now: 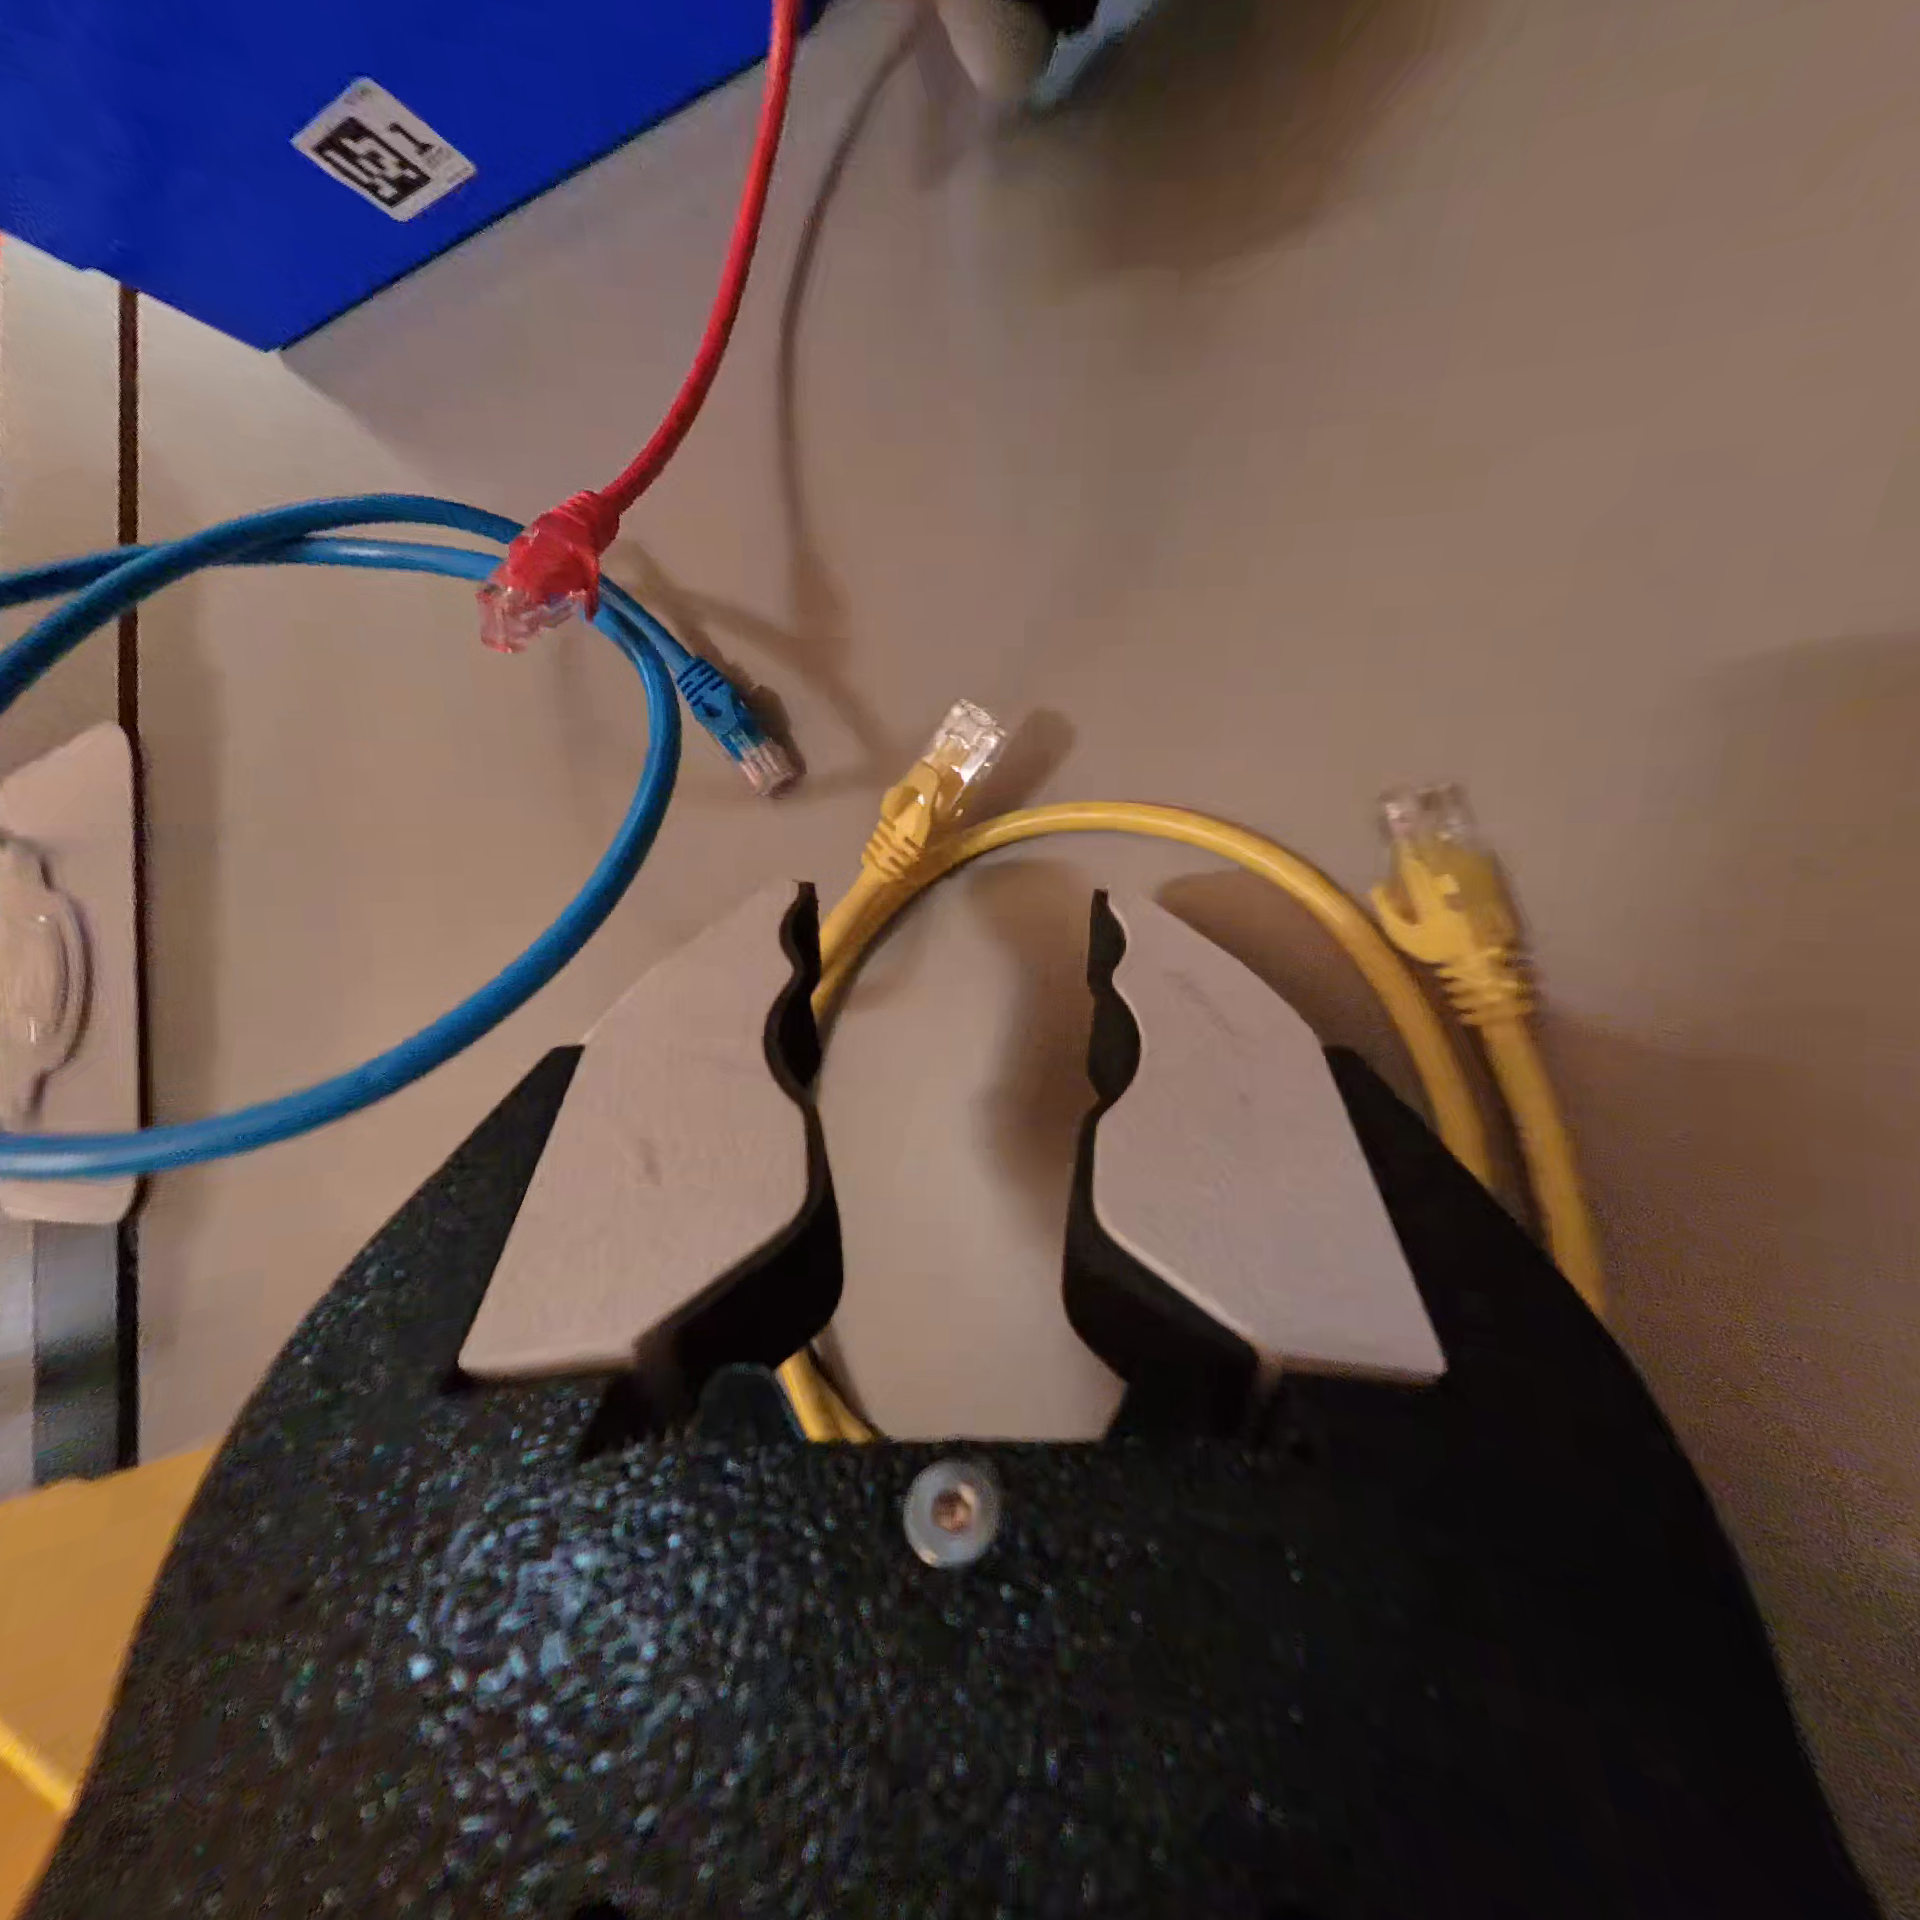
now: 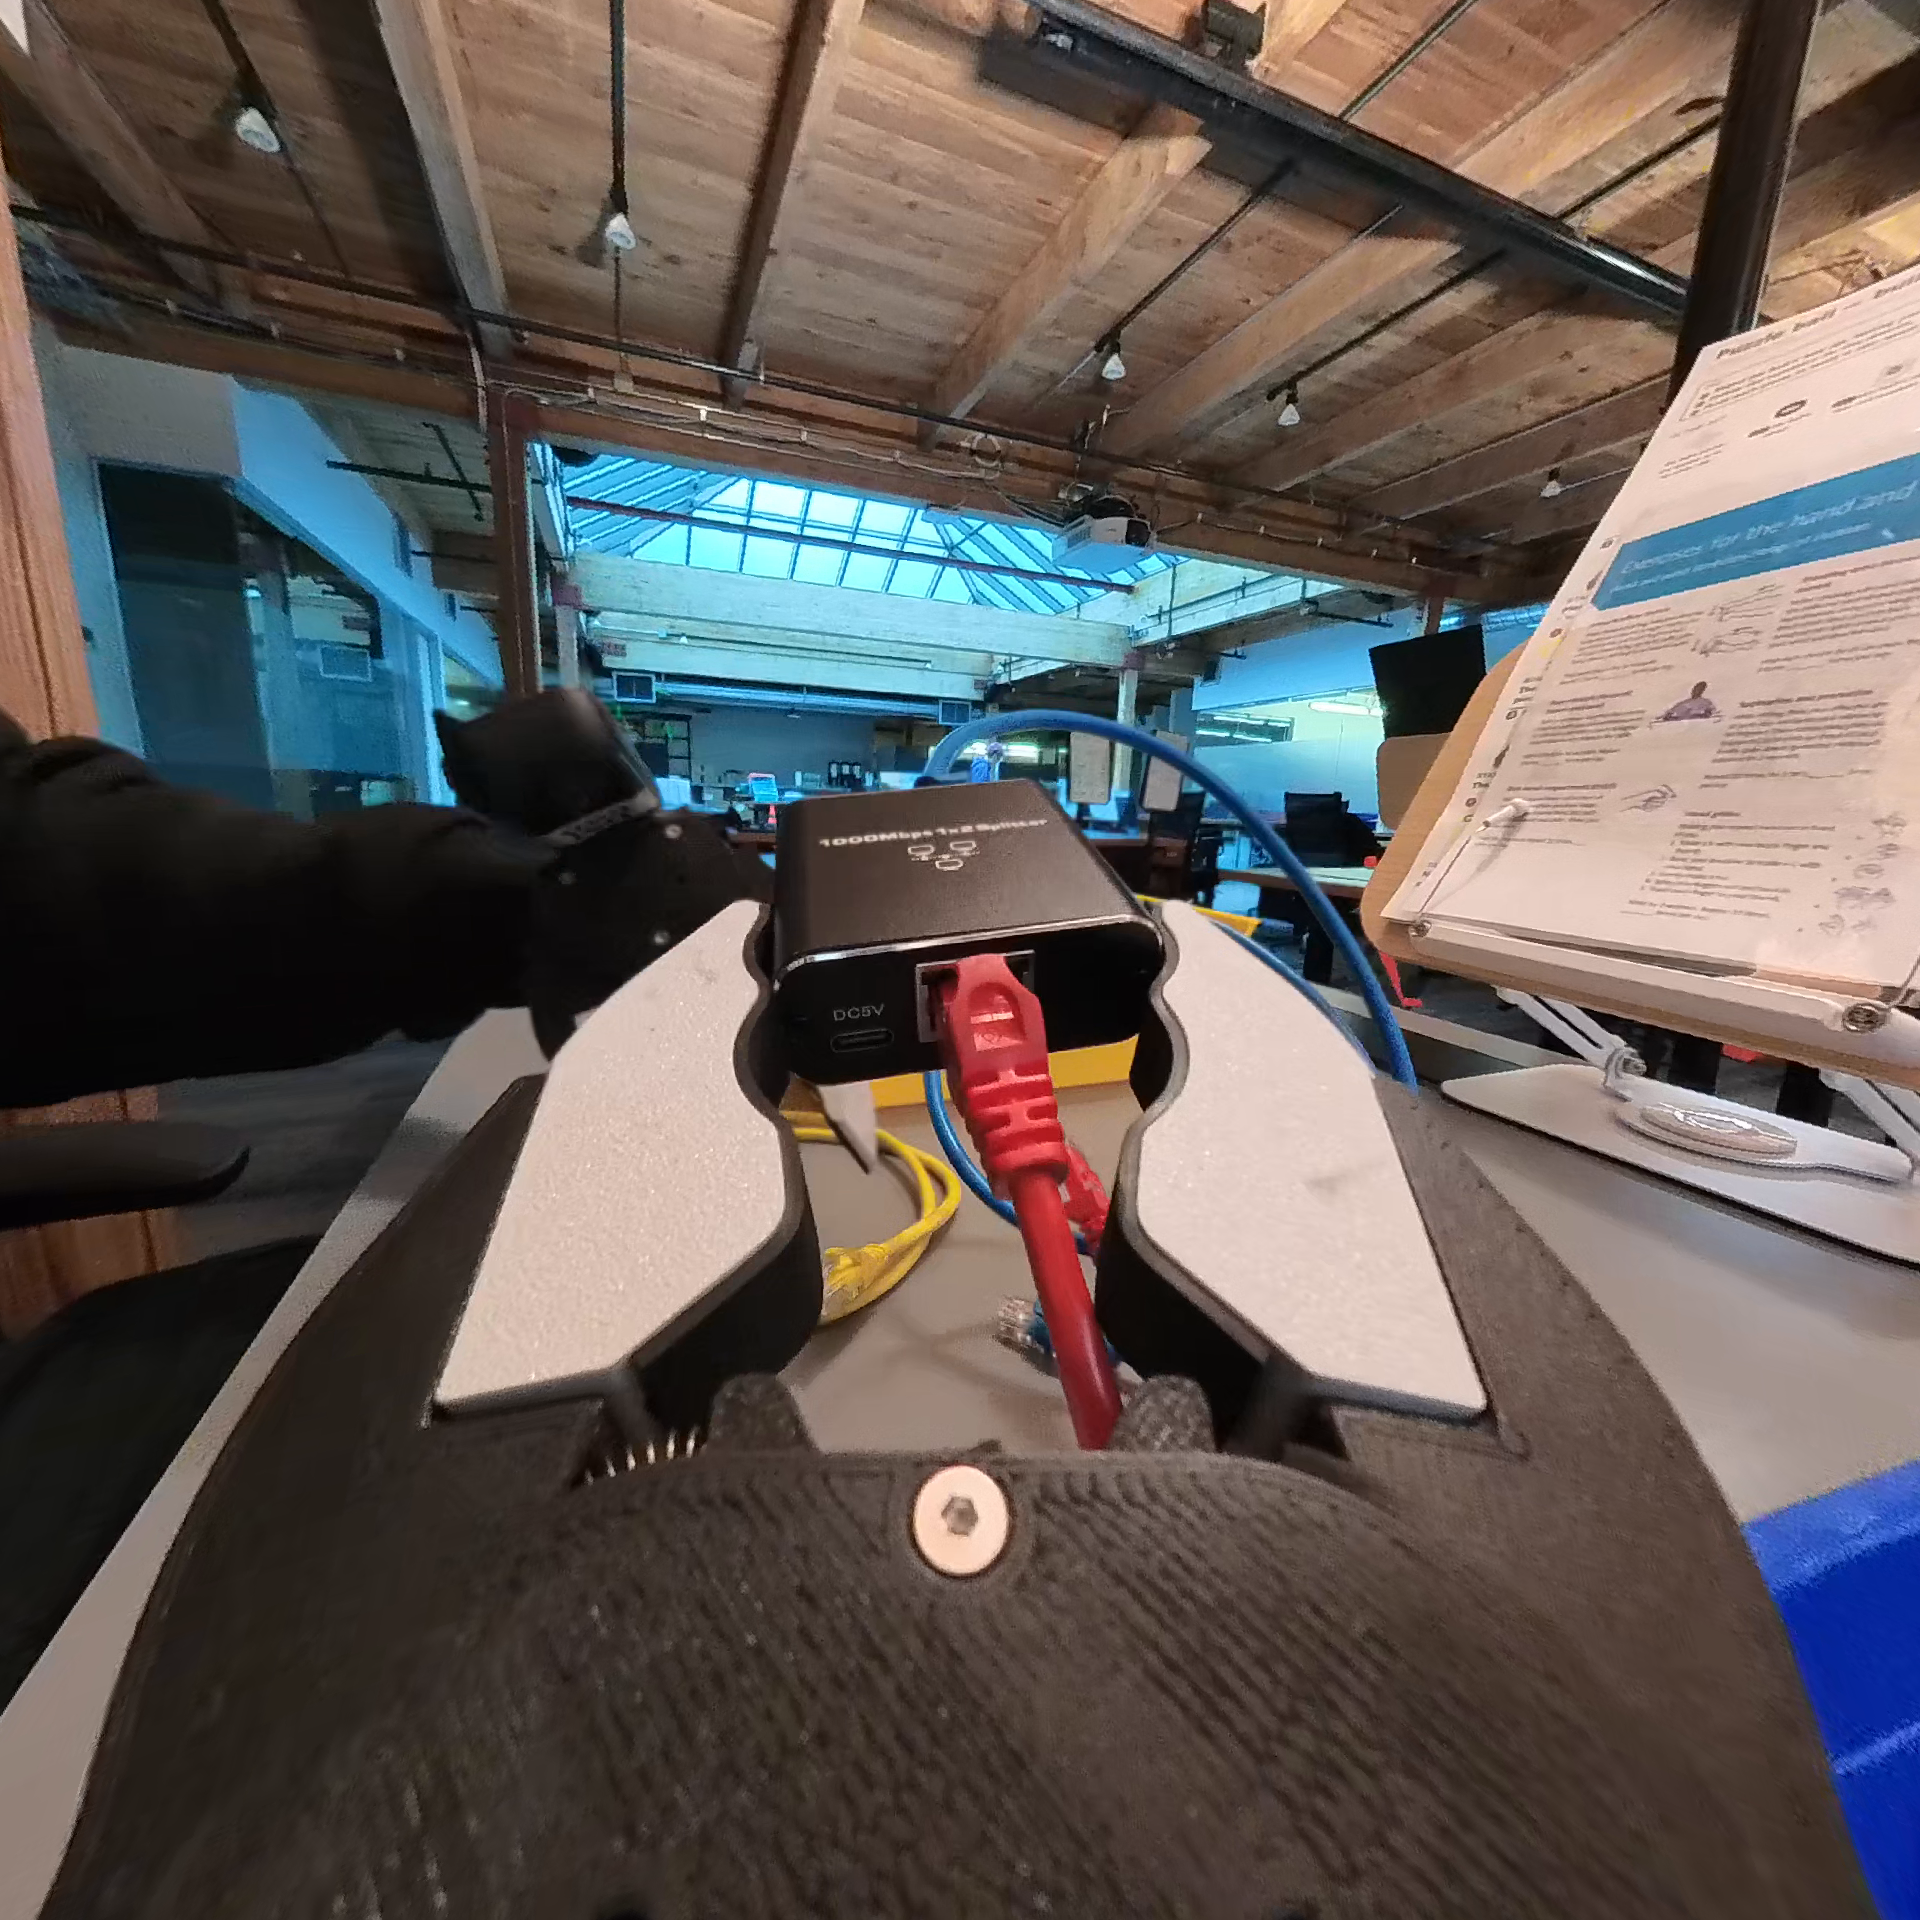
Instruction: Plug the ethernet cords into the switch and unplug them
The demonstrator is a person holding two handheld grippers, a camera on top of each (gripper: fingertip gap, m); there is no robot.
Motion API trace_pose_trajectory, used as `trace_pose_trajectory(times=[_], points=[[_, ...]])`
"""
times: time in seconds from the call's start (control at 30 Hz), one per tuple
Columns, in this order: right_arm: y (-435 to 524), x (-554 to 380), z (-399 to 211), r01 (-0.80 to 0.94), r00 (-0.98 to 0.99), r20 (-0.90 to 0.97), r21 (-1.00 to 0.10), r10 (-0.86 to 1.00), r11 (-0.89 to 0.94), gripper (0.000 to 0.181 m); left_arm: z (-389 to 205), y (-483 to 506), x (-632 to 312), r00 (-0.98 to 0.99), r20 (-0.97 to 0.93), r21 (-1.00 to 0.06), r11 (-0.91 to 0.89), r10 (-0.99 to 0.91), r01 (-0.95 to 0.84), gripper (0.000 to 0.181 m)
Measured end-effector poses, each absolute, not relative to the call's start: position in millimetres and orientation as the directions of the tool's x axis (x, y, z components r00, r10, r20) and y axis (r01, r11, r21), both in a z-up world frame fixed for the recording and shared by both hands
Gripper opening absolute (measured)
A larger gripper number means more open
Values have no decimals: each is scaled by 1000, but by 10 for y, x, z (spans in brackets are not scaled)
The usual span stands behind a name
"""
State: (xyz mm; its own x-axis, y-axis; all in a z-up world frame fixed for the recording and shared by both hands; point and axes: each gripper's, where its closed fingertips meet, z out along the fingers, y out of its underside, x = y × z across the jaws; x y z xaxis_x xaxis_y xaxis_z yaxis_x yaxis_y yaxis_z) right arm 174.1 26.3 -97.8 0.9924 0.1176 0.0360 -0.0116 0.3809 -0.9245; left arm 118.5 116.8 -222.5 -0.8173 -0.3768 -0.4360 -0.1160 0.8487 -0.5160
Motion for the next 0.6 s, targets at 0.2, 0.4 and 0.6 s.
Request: trace_pose_trajectory(times=[0.2, 0.4, 0.6], points=[[275, 1731, -1029, 4, 992, 48, -938, 118, 348, 65, -2356, 1125, 1360, -878, -368, -483, 869, -308, -102, 45], [294, 1732, -1041, 3, 991, 47, -941, 122, 338, 65, -2431, 1154, 1435, -893, -345, -453, 884, -290, -112, 26], [306, 1740, -1056, 11, 992, 51, -945, 114, 328, 66, -2422, 1297, 1542, -795, -258, -425, 804, -548, -416, 13]])
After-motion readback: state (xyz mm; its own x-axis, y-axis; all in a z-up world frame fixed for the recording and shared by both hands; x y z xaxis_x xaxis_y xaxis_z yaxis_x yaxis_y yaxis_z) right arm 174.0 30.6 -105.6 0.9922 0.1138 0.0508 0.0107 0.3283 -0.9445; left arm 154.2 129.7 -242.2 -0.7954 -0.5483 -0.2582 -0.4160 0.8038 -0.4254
